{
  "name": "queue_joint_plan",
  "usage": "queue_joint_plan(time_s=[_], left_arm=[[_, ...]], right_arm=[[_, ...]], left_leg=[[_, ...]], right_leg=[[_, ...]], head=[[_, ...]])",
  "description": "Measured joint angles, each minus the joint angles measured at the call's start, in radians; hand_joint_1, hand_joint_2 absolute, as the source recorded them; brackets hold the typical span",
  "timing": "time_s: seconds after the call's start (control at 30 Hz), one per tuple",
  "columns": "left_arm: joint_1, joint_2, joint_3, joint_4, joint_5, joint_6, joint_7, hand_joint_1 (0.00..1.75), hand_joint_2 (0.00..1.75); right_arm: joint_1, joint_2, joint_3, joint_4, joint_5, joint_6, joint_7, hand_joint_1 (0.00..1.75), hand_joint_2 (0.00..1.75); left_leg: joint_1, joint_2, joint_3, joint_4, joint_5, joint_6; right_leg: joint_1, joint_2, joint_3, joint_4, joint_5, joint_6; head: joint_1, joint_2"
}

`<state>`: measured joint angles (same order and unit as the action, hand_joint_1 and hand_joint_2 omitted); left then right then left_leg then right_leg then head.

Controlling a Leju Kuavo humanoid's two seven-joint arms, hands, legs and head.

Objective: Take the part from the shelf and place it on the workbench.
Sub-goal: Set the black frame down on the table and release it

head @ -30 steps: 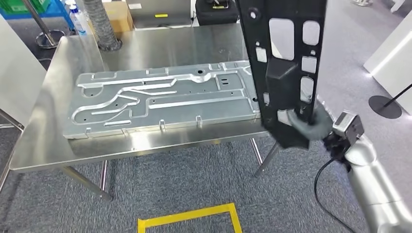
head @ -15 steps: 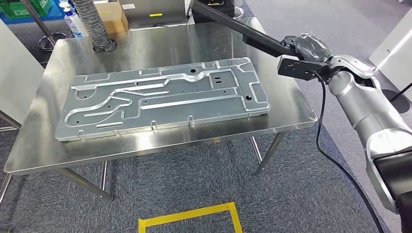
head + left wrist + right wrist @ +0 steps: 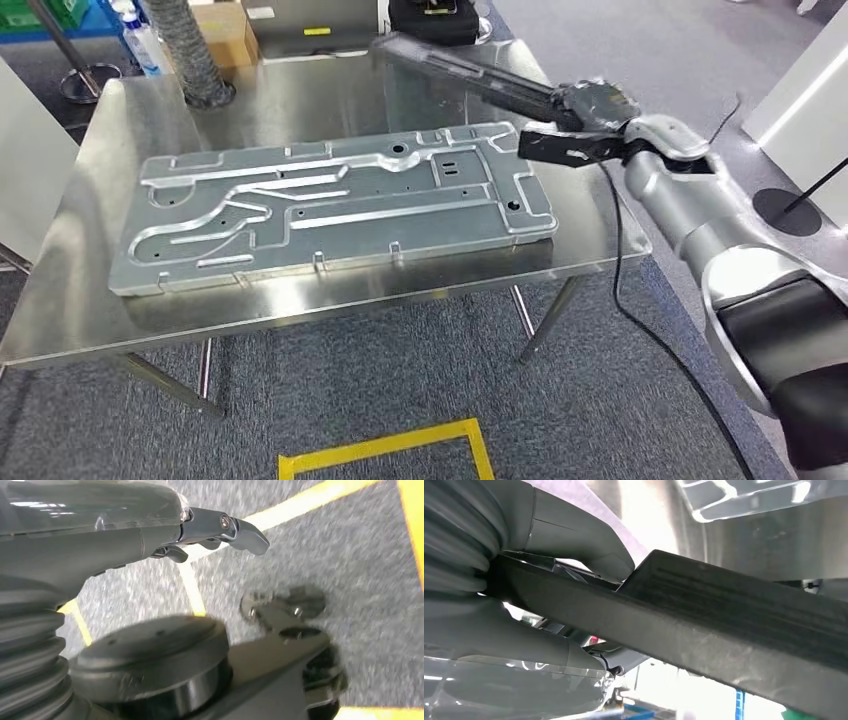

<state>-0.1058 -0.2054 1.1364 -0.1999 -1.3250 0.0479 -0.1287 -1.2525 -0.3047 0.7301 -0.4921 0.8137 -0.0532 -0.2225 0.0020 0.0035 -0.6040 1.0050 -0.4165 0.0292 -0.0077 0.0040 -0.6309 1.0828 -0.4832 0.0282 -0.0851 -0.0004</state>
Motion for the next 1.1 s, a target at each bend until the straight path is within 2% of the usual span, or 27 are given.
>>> queue_joint_plan(time_s=[0.07,0.1,0.13,0.17,0.23,0.3,0.4,0.47,0.5,0.57,0.6,0.63,0.67,0.7,0.73,0.8,0.83,0.93,0.97,1.03,1.1], left_arm=[[-0.007,0.0,-0.008,0.0,0.002,0.007,-0.019,0.0,1.75],[-0.011,0.0,-0.009,0.0,0.008,0.013,-0.035,0.0,1.75],[-0.014,-0.001,-0.009,0.0,0.016,0.02,-0.053,0.0,1.75],[-0.016,-0.001,-0.009,0.0,0.024,0.027,-0.073,0.0,1.75],[-0.019,-0.003,-0.008,0.0,0.041,0.033,-0.103,0.0,1.75],[-0.018,-0.002,-0.002,0.0,0.063,0.016,-0.111,0.0,1.75],[-0.013,0.001,0.013,0.0,0.086,-0.023,-0.107,0.0,1.75],[-0.009,0.002,0.02,0.0,0.091,-0.034,-0.108,0.0,1.75],[-0.008,0.003,0.022,0.0,0.091,-0.037,-0.108,0.0,1.75],[-0.007,0.003,0.026,0.0,0.092,-0.041,-0.109,0.0,1.75],[-0.007,0.003,0.028,0.0,0.093,-0.042,-0.11,0.0,1.75],[-0.007,0.003,0.03,0.0,0.093,-0.042,-0.11,0.0,1.75],[-0.007,0.004,0.032,0.0,0.093,-0.042,-0.11,0.0,1.75],[-0.007,0.004,0.033,0.0,0.093,-0.043,-0.111,0.0,1.75],[-0.007,0.004,0.035,0.0,0.093,-0.043,-0.111,0.0,1.75],[-0.008,0.005,0.037,0.0,0.092,-0.046,-0.111,0.0,1.75],[-0.007,0.005,0.039,0.0,0.09,-0.047,-0.109,0.0,1.75],[-0.006,0.006,0.04,0.0,0.082,-0.05,-0.095,0.0,0.44],[-0.006,0.007,0.04,0.0,0.082,-0.053,-0.093,0.0,0.0],[-0.006,0.007,0.04,0.0,0.086,-0.057,-0.087,0.0,0.0],[-0.006,0.007,0.041,0.0,0.088,-0.05,-0.073,0.0,0.0]], right_arm=[[0.011,0.052,0.024,0.038,0.034,-0.035,0.038,1.75,1.75],[0.025,0.075,0.035,0.055,0.049,-0.047,0.057,1.75,1.75],[0.042,0.095,0.044,0.07,0.061,-0.056,0.072,1.75,1.75],[0.06,0.112,0.052,0.083,0.068,-0.06,0.082,1.75,1.75],[0.085,0.143,0.061,0.101,0.072,-0.067,0.085,1.75,1.75],[0.094,0.172,0.065,0.113,0.077,-0.072,0.078,1.75,1.75],[0.109,0.214,0.07,0.127,0.095,-0.071,0.069,1.75,1.75],[0.117,0.236,0.073,0.137,0.104,-0.068,0.066,1.75,1.75],[0.118,0.245,0.075,0.14,0.107,-0.067,0.065,1.75,1.75],[0.119,0.264,0.075,0.146,0.108,-0.067,0.062,1.75,1.75],[0.121,0.271,0.076,0.148,0.108,-0.066,0.061,1.75,1.75],[0.124,0.278,0.077,0.151,0.108,-0.066,0.061,1.75,1.75],[0.126,0.284,0.078,0.153,0.108,-0.066,0.06,1.75,1.75],[0.128,0.288,0.08,0.156,0.108,-0.066,0.06,1.31,1.31],[0.128,0.292,0.082,0.157,0.109,-0.066,0.06,0.87,0.87],[0.127,0.298,0.083,0.159,0.111,-0.066,0.059,0.0,0.0],[0.127,0.301,0.083,0.159,0.114,-0.065,0.058,0.0,0.0],[0.129,0.309,0.084,0.161,0.122,-0.057,0.053,0.0,0.0],[0.128,0.311,0.084,0.161,0.123,-0.054,0.052,0.0,0.0],[0.124,0.312,0.084,0.162,0.124,-0.048,0.05,0.0,0.0],[0.123,0.313,0.084,0.164,0.128,-0.041,0.048,0.0,0.0]], left_leg=[[0.0,0.003,0.001,-0.001,0.0,0.003],[0.001,0.003,0.001,-0.001,0.0,0.003],[0.002,0.001,0.001,0.0,-0.001,0.003],[0.004,-0.003,0.002,0.003,-0.002,0.001],[0.006,-0.009,0.002,0.01,-0.008,-0.007],[0.002,-0.01,-0.004,0.019,-0.015,-0.019],[0.001,-0.006,-0.006,0.02,-0.018,-0.034],[0.003,-0.005,-0.014,0.043,-0.038,-0.044],[0.005,-0.006,-0.03,0.081,-0.061,-0.049],[0.006,-0.006,-0.088,0.211,-0.124,-0.054],[0.007,-0.006,-0.118,0.274,-0.147,-0.055],[0.007,-0.006,-0.136,0.309,-0.152,-0.055],[0.007,-0.006,-0.136,0.304,-0.137,-0.054],[0.007,-0.006,-0.117,0.261,-0.106,-0.051],[0.007,-0.006,-0.084,0.19,-0.068,-0.047],[0.004,-0.008,-0.025,0.066,-0.021,-0.038],[0.002,-0.008,-0.011,0.034,-0.015,-0.035],[0.003,-0.008,-0.006,0.018,-0.013,-0.023],[0.005,-0.007,-0.004,0.013,-0.009,-0.018],[0.008,-0.005,-0.001,0.006,-0.005,-0.009],[0.008,-0.004,-0.001,0.007,-0.005,-0.006]], right_leg=[[-0.004,-0.001,-0.064,0.13,-0.057,0.007],[-0.006,-0.001,-0.093,0.187,-0.073,0.01],[-0.009,-0.001,-0.11,0.213,-0.07,0.011],[-0.012,-0.002,-0.108,0.2,-0.049,0.012],[-0.017,-0.004,-0.059,0.077,0.024,0.012],[-0.014,-0.006,-0.015,-0.028,0.061,0.005],[-0.009,-0.001,-0.009,-0.049,0.059,-0.013],[-0.01,-0.001,-0.005,-0.053,0.06,-0.026],[-0.011,-0.002,-0.003,-0.055,0.06,-0.032],[-0.009,-0.001,-0.002,-0.055,0.059,-0.039],[-0.008,0.0,-0.001,-0.055,0.058,-0.041],[-0.006,0.001,0.001,-0.055,0.057,-0.042],[-0.005,0.001,0.003,-0.055,0.056,-0.043],[-0.004,0.002,0.006,-0.055,0.055,-0.042],[-0.003,0.002,0.009,-0.055,0.053,-0.041],[-0.001,0.004,0.01,-0.053,0.051,-0.035],[0.0,0.005,0.009,-0.053,0.051,-0.031],[0.001,0.005,0.007,-0.055,0.053,-0.015],[0.0,0.005,0.002,-0.043,0.043,-0.01],[-0.002,0.003,-0.036,0.041,-0.006,-0.003],[-0.004,0.002,-0.099,0.173,-0.064,0.002]], head=[[0.0,0.0],[0.0,0.0],[0.0,0.0],[0.0,0.0],[0.0,0.0],[0.0,0.0],[-0.001,0.0],[-0.001,0.0],[-0.001,0.0],[-0.001,0.0],[-0.001,0.0],[-0.001,0.0],[-0.001,0.0],[-0.001,0.0],[-0.001,0.0],[-0.001,0.0],[-0.001,0.0],[-0.001,0.0],[-0.001,0.0],[-0.001,0.0],[-0.001,0.0]])
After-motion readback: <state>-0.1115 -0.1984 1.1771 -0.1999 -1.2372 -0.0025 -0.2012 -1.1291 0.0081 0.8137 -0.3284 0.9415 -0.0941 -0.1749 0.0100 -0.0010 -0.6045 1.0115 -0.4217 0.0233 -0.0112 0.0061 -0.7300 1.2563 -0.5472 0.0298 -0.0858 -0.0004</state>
